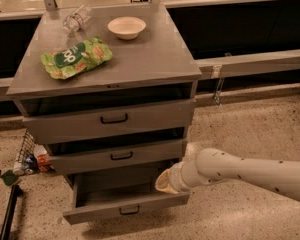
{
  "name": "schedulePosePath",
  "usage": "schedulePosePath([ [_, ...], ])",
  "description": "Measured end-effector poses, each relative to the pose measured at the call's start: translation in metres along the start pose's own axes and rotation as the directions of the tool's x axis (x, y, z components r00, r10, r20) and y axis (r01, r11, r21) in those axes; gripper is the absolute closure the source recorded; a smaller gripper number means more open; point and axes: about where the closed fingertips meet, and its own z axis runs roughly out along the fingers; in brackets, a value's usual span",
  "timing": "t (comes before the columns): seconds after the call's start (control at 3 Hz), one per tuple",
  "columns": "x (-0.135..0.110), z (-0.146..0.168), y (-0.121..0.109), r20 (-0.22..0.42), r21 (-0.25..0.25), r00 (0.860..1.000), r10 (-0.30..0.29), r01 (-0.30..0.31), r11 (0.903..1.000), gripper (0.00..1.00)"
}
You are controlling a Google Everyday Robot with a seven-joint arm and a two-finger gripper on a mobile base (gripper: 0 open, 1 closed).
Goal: Close bottom drawer
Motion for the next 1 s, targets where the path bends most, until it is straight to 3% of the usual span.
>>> schedulePosePath([
  [0.33, 0.036, 0.068, 0.011, -0.031, -0.070, 0.999, 0.013, -0.015, 0.9974, 1.00],
  [0.67, 0.045, 0.089, 0.029, -0.027, -0.113, 0.999, 0.032, -0.035, 0.9930, 1.00],
  [1.0, 0.044, 0.088, 0.025, -0.023, -0.100, 0.999, 0.035, -0.038, 0.9943, 1.00],
])
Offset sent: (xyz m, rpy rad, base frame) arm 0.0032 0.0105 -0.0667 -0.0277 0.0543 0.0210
